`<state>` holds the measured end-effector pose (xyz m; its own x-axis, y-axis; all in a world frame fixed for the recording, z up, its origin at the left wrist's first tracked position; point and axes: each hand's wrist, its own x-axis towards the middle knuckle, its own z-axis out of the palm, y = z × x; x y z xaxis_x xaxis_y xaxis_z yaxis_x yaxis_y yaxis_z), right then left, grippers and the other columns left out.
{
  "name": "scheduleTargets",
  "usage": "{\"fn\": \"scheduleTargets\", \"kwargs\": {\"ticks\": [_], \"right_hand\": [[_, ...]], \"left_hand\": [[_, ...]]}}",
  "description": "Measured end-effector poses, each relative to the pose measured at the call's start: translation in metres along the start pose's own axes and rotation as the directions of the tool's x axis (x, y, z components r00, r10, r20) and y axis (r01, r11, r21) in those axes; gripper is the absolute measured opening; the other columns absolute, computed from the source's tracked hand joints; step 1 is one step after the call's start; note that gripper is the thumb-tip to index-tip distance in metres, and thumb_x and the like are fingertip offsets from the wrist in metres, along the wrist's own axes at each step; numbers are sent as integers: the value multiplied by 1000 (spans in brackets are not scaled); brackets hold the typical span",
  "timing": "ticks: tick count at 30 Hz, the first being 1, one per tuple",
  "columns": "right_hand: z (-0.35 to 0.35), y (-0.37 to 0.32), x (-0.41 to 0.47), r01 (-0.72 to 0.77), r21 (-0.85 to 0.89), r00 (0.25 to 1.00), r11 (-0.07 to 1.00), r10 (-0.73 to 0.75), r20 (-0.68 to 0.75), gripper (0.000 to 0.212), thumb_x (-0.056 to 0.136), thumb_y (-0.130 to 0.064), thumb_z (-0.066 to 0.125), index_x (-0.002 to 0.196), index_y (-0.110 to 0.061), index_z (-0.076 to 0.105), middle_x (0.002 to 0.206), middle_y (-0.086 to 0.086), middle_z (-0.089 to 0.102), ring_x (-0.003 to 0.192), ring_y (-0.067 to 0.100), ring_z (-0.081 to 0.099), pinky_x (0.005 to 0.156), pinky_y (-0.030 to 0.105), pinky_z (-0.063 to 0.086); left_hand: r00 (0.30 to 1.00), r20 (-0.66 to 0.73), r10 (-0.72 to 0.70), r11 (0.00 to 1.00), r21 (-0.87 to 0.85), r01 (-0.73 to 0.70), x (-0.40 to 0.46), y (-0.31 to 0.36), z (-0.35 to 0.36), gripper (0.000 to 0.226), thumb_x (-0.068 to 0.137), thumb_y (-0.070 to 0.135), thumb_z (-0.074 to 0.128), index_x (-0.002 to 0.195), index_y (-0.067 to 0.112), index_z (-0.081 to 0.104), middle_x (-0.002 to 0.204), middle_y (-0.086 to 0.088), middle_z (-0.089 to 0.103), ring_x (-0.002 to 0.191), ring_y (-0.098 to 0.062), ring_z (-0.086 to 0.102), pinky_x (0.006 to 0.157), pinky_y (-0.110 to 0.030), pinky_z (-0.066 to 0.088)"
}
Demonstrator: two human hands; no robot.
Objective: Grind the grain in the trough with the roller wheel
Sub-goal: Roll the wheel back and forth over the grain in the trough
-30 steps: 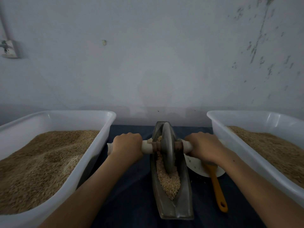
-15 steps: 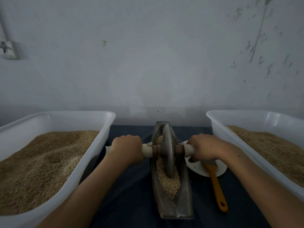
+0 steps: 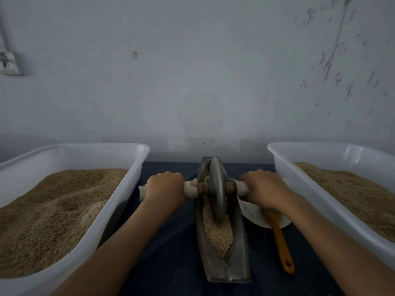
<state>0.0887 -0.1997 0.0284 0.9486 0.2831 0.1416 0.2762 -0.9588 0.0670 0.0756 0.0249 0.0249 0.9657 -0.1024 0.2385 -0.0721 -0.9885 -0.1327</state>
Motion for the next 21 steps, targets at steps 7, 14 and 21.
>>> {"fn": "scheduleTargets", "kwargs": {"ticks": [7, 14, 21], "right_hand": [[-12, 3, 0, -46, 88, 948, 995, 15, 318, 20, 81, -33, 72, 88, -30, 54, 88, -6, 60, 87, 14, 61, 73, 29, 48], [5, 0, 3, -25, 3, 1000, 1000, 25, -15, 11, 88, -35, 59, 86, -25, 61, 86, -3, 64, 79, 17, 61, 65, 30, 45], [6, -3, 3, -21, -17, 994, 1000, 19, -112, 11, 91, -32, 54, 85, -24, 56, 88, -2, 64, 83, 20, 61, 73, 35, 49]], "left_hand": [[993, 111, 34, 999, 38, -38, 0, 0, -8, 29, 84, 34, 62, 106, 15, 58, 90, 0, 57, 79, -15, 51, 71, -28, 40], [1000, -6, 0, 1000, -6, 0, 1, 1, -1, 16, 88, 27, 57, 103, 19, 56, 92, 2, 58, 83, -17, 55, 70, -29, 38], [1000, -19, -9, 1000, -20, 8, 1, 0, 2, 20, 88, 30, 57, 105, 19, 57, 98, 0, 63, 88, -17, 59, 71, -27, 39]]}}
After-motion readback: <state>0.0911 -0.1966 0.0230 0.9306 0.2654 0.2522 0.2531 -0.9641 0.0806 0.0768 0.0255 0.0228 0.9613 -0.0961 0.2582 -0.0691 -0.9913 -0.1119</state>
